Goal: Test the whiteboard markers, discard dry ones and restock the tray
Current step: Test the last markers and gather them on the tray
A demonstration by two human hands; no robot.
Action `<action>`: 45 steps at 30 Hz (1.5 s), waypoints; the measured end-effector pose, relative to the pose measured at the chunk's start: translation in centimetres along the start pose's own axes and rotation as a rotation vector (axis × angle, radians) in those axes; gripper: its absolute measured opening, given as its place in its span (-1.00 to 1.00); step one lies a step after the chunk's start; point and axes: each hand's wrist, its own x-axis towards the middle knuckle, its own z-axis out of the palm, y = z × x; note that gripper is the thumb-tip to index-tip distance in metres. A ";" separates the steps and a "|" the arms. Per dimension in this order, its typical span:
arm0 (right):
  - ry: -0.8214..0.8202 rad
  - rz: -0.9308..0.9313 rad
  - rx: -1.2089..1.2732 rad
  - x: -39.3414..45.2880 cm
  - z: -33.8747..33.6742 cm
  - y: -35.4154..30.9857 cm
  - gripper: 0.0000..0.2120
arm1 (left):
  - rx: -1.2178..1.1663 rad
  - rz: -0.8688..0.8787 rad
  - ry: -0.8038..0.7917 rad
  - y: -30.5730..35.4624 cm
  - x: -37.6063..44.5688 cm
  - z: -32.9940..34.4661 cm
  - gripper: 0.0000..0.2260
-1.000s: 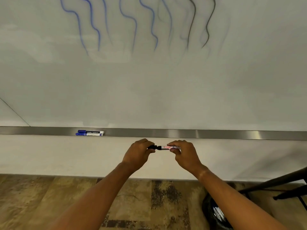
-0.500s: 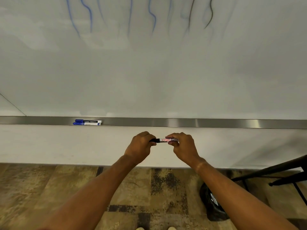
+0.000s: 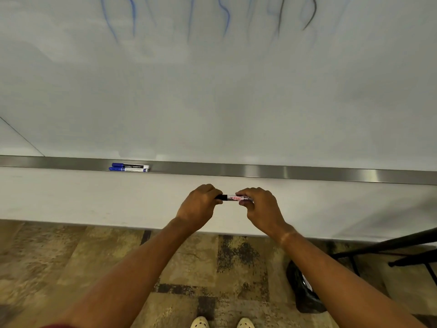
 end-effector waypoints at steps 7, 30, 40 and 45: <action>-0.013 -0.038 0.013 0.8 0.7 0.1 -0.76 | 0.225 -0.008 -0.036 -0.6 -0.7 -0.9 -0.69; 0.004 -0.115 0.056 9.3 11.0 -10.4 -0.77 | 0.400 -0.319 -0.121 -13.6 -6.5 -8.0 -0.23; 0.053 0.009 0.028 15.3 19.8 -17.3 -0.76 | 0.383 -0.393 -0.212 -26.1 -9.2 -11.6 -0.19; 0.043 0.060 0.016 17.2 22.4 -18.7 -0.74 | 0.370 -0.414 -0.234 -29.3 -9.3 -11.7 -0.17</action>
